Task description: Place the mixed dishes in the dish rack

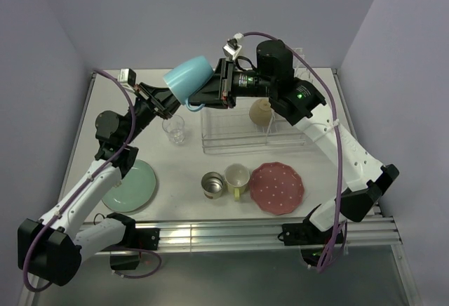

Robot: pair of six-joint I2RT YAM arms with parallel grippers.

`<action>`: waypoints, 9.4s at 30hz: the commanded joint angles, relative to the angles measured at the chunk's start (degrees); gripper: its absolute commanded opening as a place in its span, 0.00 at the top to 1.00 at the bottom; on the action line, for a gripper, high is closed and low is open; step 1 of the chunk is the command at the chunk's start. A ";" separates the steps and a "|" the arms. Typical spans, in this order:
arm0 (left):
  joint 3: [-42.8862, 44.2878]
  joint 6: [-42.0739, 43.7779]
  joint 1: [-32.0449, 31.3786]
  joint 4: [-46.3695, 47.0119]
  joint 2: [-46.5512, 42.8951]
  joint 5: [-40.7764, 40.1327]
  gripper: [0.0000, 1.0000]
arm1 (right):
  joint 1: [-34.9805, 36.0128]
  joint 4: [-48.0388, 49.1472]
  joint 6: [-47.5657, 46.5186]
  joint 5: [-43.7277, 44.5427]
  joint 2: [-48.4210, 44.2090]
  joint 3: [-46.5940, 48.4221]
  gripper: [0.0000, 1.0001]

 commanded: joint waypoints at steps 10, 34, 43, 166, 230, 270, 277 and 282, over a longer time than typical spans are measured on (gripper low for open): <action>-5.38 -2.20 -1.33 5.22 -3.14 3.21 0.72 | 0.48 -1.07 -8.45 7.29 0.82 1.76 1.00; -4.07 8.95 0.34 -55.39 -14.74 -9.18 0.21 | -1.19 -15.83 -25.91 29.59 5.73 7.12 1.00; 1.30 22.40 0.34 -75.37 -13.07 -9.10 0.26 | -0.13 -11.79 -35.07 54.98 12.57 6.06 1.00; 34.53 39.11 -28.40 -87.43 33.60 -28.52 0.38 | -9.27 -16.19 -26.46 66.35 -24.59 -18.81 0.26; 31.10 46.94 -32.44 -78.91 27.90 -23.78 1.00 | -9.36 -21.09 -29.36 54.59 -21.69 -13.91 0.28; 25.30 37.10 -15.22 -34.51 -6.48 -7.08 1.00 | -8.83 16.23 13.78 -5.54 -28.10 -28.30 0.30; 22.84 36.13 -15.22 -31.08 -6.92 -8.48 1.00 | -7.17 35.55 25.82 -4.76 -27.40 -32.43 0.31; 21.96 35.77 -15.22 -29.06 -6.13 -9.27 1.00 | -4.44 39.44 28.55 -1.42 -25.20 -30.85 0.37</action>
